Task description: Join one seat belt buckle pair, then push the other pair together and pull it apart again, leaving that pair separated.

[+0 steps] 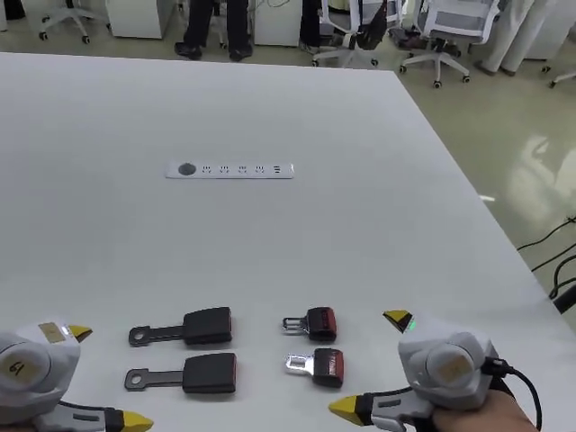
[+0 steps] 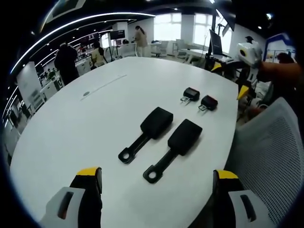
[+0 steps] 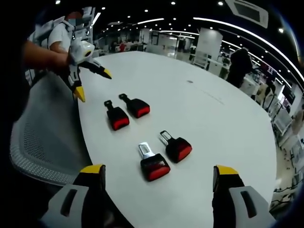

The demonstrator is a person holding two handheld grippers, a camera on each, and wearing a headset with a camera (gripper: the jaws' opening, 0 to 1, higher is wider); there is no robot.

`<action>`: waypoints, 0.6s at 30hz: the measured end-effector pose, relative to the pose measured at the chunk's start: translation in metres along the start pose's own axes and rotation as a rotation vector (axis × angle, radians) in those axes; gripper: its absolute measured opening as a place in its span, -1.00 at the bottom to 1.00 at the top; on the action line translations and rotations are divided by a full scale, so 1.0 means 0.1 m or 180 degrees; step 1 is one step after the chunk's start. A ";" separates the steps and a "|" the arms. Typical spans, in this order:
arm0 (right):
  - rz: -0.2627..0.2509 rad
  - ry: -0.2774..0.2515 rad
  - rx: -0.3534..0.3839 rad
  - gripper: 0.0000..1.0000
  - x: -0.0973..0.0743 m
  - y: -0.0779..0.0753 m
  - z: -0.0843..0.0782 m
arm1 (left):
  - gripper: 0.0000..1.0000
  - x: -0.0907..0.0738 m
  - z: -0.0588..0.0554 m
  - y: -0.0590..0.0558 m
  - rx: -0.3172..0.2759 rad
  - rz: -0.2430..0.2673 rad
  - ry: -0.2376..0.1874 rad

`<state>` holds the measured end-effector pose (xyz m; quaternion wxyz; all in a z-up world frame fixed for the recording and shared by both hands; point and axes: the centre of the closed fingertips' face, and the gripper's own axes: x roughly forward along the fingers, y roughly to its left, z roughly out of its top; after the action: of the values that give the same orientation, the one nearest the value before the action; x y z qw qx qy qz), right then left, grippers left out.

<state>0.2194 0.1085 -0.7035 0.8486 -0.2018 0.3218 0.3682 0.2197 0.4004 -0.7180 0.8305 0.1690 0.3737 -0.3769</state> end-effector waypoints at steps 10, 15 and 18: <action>-0.0005 0.0002 0.0038 0.88 -0.02 0.00 0.00 | 0.95 -0.03 -0.10 0.07 -0.0087 0.0049 -0.0004; 0.0009 0.0027 0.0028 0.84 0.02 0.02 0.00 | 0.93 -0.03 -0.08 0.04 -0.0069 0.0036 -0.0015; 0.0020 0.0040 0.0022 0.77 0.04 0.02 0.00 | 0.90 -0.01 -0.08 0.05 -0.0046 0.0019 -0.0011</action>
<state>0.2201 0.1116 -0.7059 0.8461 -0.2001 0.3290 0.3684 0.2191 0.4085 -0.7224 0.8335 0.1635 0.3745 -0.3720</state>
